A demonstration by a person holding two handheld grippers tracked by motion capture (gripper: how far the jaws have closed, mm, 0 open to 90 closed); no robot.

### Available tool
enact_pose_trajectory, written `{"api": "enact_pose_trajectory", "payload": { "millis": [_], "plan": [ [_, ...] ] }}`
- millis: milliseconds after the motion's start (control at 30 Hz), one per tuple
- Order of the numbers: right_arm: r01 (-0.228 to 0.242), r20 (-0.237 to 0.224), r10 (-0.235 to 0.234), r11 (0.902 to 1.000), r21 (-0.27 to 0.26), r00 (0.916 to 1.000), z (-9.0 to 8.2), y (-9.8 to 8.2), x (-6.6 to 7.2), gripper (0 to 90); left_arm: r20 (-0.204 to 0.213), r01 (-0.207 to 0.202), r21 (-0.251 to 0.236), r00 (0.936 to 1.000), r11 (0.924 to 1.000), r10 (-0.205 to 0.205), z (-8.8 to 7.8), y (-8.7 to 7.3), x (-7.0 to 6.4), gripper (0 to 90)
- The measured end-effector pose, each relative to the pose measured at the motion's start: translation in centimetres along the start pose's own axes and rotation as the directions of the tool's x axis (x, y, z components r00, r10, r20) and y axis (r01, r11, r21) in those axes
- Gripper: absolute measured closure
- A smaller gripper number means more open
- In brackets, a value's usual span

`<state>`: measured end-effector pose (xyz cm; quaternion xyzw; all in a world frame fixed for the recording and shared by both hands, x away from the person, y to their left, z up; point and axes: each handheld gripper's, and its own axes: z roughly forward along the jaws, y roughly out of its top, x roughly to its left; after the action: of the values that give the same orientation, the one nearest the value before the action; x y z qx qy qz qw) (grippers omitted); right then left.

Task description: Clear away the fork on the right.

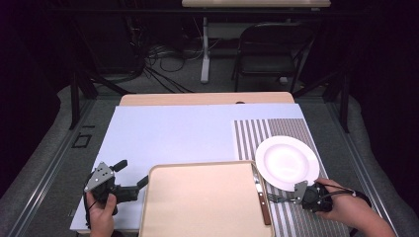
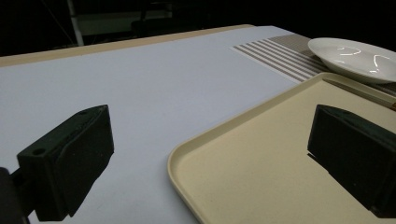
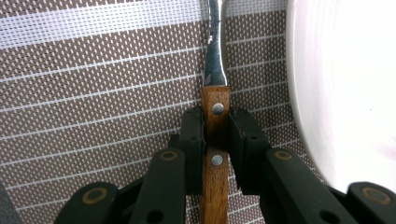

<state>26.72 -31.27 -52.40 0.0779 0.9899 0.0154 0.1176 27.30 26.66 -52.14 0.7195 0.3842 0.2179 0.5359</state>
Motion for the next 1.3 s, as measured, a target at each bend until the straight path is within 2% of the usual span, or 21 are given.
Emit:
{"api": "enact_pose_trajectory", "payload": {
  "millis": [133,267,333,367,400,433,467,567,700,833,1100,1133,1167,1200,1233,1267,1300],
  "plan": [
    [-0.015,0.005,0.015,0.9999,0.004,0.9999,-0.1,-0.1,0.0,77.1,0.000,0.001,-0.001,1.0000,1.0000,-0.001,0.0,0.0,0.0,0.4],
    [-0.024,-0.010,0.024,0.9997,-0.003,0.9997,0.0,-0.1,0.1,77.2,-0.001,0.001,0.000,1.0000,1.0000,-0.001,0.0,0.0,0.0,0.4],
    [-0.003,-0.005,0.004,0.9997,0.026,1.0000,-0.2,0.0,0.0,77.3,0.001,0.001,0.000,1.0000,1.0000,-0.001,0.0,0.0,0.0,0.4],
    [-0.002,-0.023,0.002,0.9994,0.033,0.9997,-0.3,0.0,-0.1,77.3,0.001,0.001,0.002,1.0000,1.0000,-0.001,0.0,0.0,0.0,0.4],
    [-0.016,-0.016,0.017,0.9995,0.028,0.9997,-0.3,0.0,0.1,77.3,0.003,0.001,0.005,1.0000,1.0000,-0.001,0.0,0.0,0.0,0.4],
    [-0.034,-0.010,0.034,0.9994,-0.003,0.9994,0.0,-0.1,0.2,77.3,0.003,0.001,0.007,1.0000,1.0000,-0.001,0.0,0.0,0.0,0.4],
    [-0.031,-0.001,0.031,0.9993,-0.018,0.9995,0.1,-0.1,0.3,77.3,0.002,0.000,0.008,1.0000,1.0000,0.000,0.0,0.0,0.0,0.4],
    [-0.038,-0.011,0.039,0.9991,0.016,0.9992,-0.2,0.0,0.3,77.4,0.002,0.000,0.005,1.0000,1.0000,0.000,0.1,0.0,0.0,0.4],
    [-0.069,-0.004,0.069,0.9974,0.017,0.9976,-0.2,0.1,0.5,77.4,0.002,0.000,0.004,1.0000,1.0000,0.000,0.1,0.0,0.0,0.4],
    [-0.080,0.010,0.080,0.9965,0.026,0.9968,-0.3,0.2,0.6,77.5,0.001,0.003,0.008,1.0000,1.0000,-0.003,0.1,0.0,0.0,0.4],
    [-0.098,-0.003,0.098,0.9947,-0.029,0.9952,-1.0,0.1,0.9,77.6,0.001,0.001,0.011,1.0000,0.9999,-0.001,0.0,0.0,0.1,0.4],
    [-0.103,0.007,0.104,0.9930,-0.057,0.9946,-1.0,0.1,0.9,77.6,0.001,0.001,0.011,1.0000,0.9999,-0.001,0.0,0.0,0.1,0.4],
    [-0.108,-0.003,0.108,0.9931,-0.046,0.9942,-1.4,0.1,0.9,77.5,0.000,0.002,0.011,1.0000,0.9999,-0.002,0.0,0.0,0.1,0.4],
    [-0.093,0.014,0.093,0.9956,-0.015,0.9956,-1.8,0.1,0.9,77.6,0.000,0.002,0.012,1.0000,0.9999,-0.002,0.0,0.0,0.1,0.4],
    [-0.095,0.022,0.095,0.9951,-0.026,0.9952,-2.0,0.1,0.9,77.6,0.001,0.003,0.012,1.0000,0.9999,-0.003,0.1,0.0,0.1,0.4],
    [-0.127,0.000,0.127,0.9876,-0.093,0.9919,-1.8,-0.1,0.9,77.6,0.000,0.002,0.011,1.0000,0.9999,-0.002,0.1,0.0,0.1,0.5],
    [-0.143,-0.012,0.142,0.9868,-0.076,0.9897,-2.1,-0.1,0.9,77.6,0.001,0.003,0.008,1.0000,1.0000,-0.003,0.1,0.0,0.0,0.4]
  ]
}}
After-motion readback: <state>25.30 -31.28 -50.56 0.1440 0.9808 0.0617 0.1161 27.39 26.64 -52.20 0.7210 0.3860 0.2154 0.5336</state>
